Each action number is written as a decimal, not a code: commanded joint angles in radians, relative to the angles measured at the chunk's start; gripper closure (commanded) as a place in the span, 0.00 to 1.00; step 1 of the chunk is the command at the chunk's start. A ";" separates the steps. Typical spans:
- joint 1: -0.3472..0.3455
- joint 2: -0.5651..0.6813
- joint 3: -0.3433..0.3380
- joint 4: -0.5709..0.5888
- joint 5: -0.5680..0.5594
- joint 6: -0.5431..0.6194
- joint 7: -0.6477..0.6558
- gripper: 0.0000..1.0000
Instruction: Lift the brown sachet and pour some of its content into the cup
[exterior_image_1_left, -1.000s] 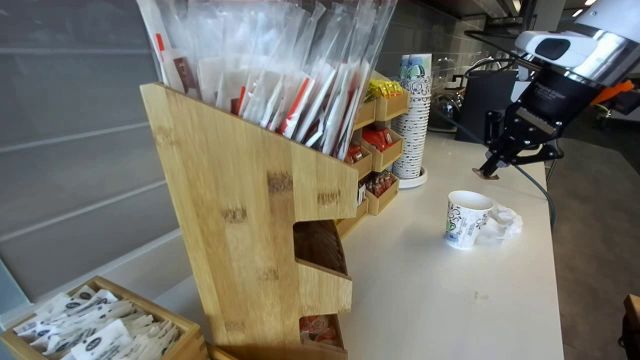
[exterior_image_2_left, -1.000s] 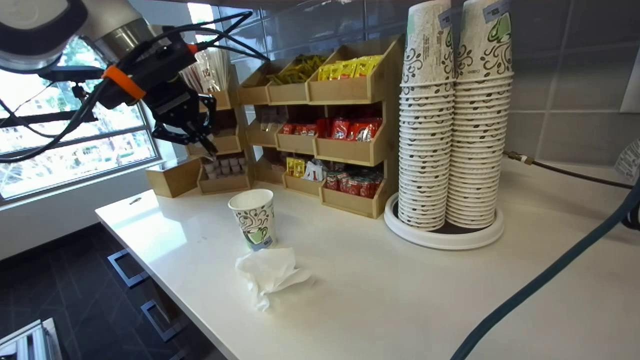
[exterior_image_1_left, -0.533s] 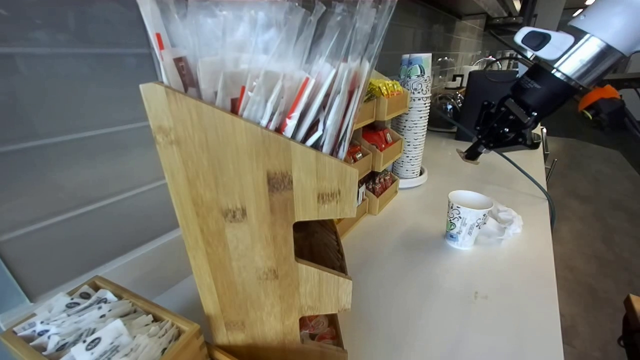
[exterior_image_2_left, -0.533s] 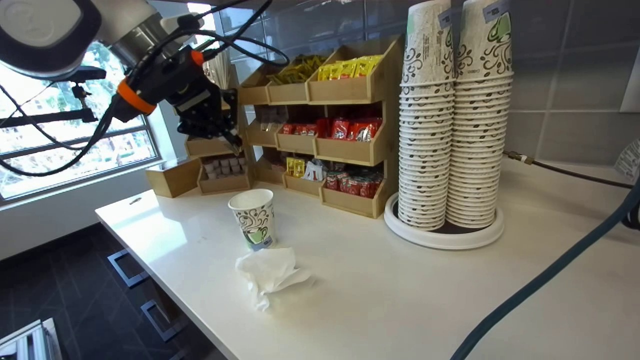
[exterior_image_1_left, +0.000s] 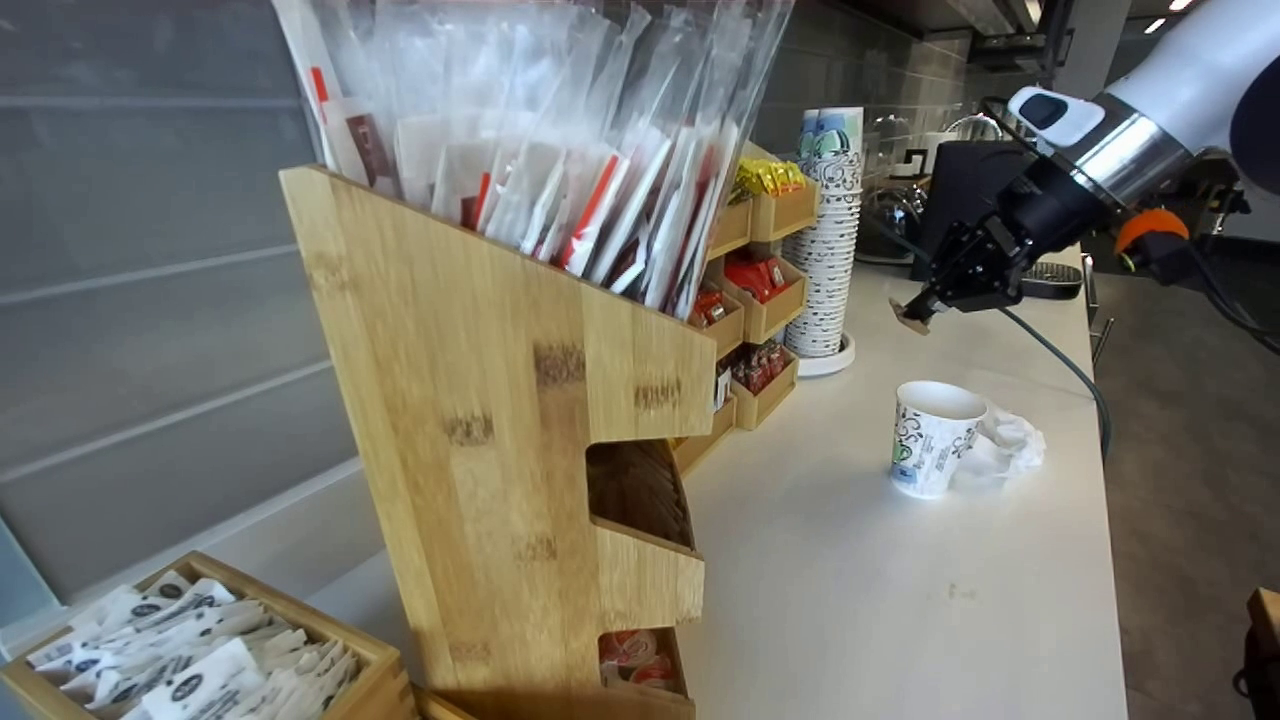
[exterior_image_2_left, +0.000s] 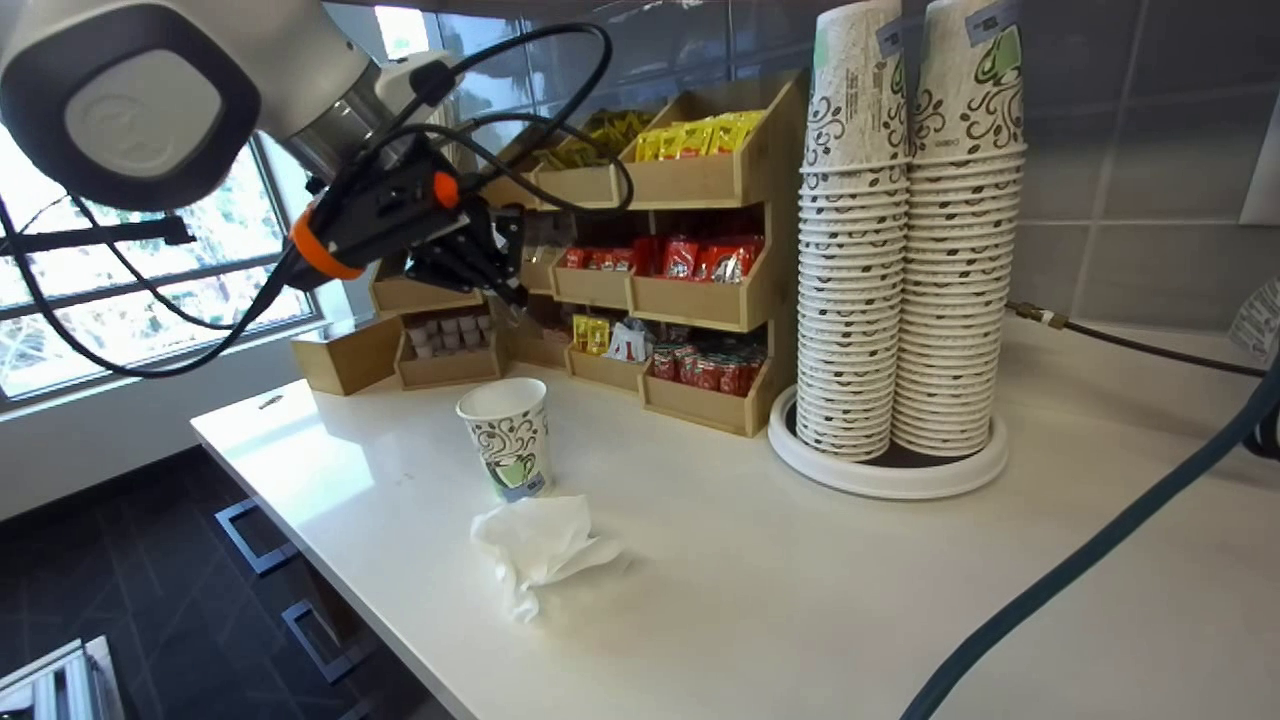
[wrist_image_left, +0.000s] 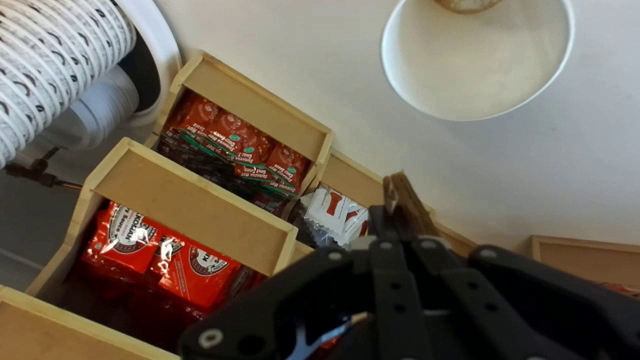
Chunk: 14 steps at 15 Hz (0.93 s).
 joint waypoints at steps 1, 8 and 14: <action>0.156 0.002 -0.157 0.001 0.118 0.041 -0.098 1.00; 0.272 -0.007 -0.339 0.000 0.214 0.004 -0.254 1.00; 0.349 -0.018 -0.440 0.000 0.355 -0.012 -0.429 1.00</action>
